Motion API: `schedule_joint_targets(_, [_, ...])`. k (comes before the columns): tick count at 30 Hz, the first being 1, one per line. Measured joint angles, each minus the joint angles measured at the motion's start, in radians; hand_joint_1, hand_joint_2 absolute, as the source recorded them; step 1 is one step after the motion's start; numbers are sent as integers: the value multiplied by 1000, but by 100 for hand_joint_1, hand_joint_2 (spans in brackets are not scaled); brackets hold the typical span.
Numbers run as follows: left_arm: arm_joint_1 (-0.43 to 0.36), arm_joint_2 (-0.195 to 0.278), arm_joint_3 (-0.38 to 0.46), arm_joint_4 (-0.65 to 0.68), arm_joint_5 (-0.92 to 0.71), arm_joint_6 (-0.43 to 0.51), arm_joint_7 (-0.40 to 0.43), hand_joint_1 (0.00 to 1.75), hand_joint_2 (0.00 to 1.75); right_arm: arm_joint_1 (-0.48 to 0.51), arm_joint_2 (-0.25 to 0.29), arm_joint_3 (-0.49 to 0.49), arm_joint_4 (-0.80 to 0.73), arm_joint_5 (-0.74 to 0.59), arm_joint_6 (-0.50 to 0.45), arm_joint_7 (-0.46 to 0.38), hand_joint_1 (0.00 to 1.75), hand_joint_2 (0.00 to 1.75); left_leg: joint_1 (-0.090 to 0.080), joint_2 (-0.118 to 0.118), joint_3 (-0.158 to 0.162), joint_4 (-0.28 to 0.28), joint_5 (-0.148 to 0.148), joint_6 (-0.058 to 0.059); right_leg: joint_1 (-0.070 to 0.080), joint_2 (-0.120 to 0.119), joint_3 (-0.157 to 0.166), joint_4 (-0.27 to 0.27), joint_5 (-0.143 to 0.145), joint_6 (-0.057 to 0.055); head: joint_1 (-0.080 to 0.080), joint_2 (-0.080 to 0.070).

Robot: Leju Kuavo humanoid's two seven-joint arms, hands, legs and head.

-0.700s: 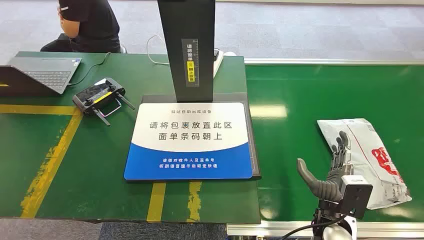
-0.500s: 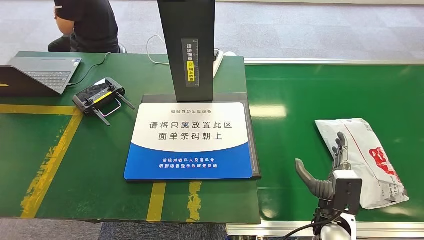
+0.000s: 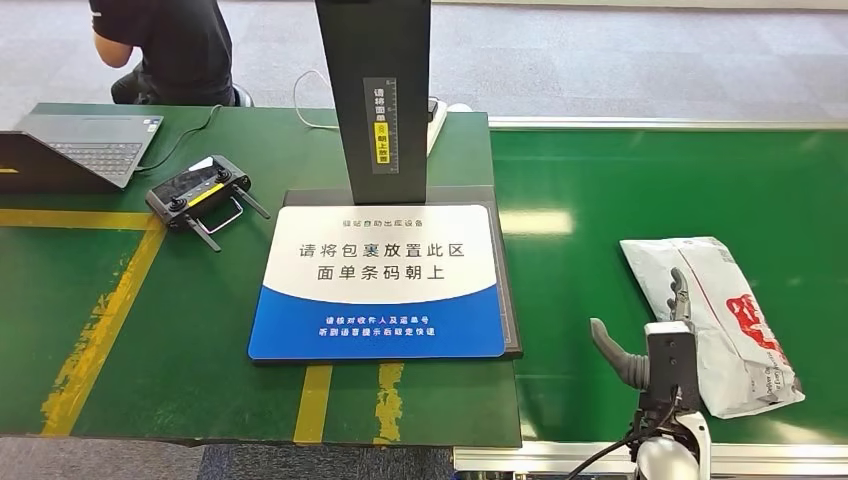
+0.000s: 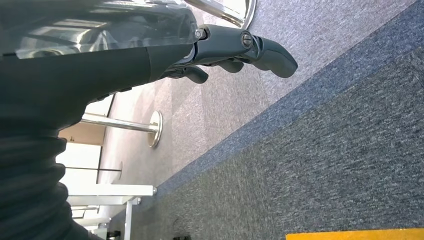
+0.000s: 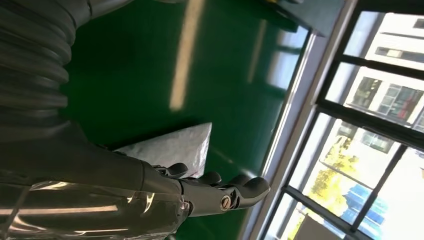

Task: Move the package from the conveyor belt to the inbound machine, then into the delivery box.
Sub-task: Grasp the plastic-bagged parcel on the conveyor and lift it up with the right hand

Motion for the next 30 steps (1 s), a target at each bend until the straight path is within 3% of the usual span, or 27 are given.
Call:
schedule_joint_targets(6, [1,0,0,0,0,5,8,0,175,-78,-80,-62,138,168,-105,117,0,175,-1,0,0,0,0,0,-1,0,0,0,0,0,0,0])
schedule_joint_targets(16, [2,0,0,0,-1,4,13,0,175,-185,-201,-161,387,272,-139,227,0,175,-1,0,0,0,0,0,0,0,0,0,0,0,0,0])
schedule_joint_targets(30, [3,-2,0,0,-1,10,26,0,175,-316,-350,-250,801,290,-183,255,0,175,-1,0,0,0,0,0,-1,0,0,0,0,0,0,0])
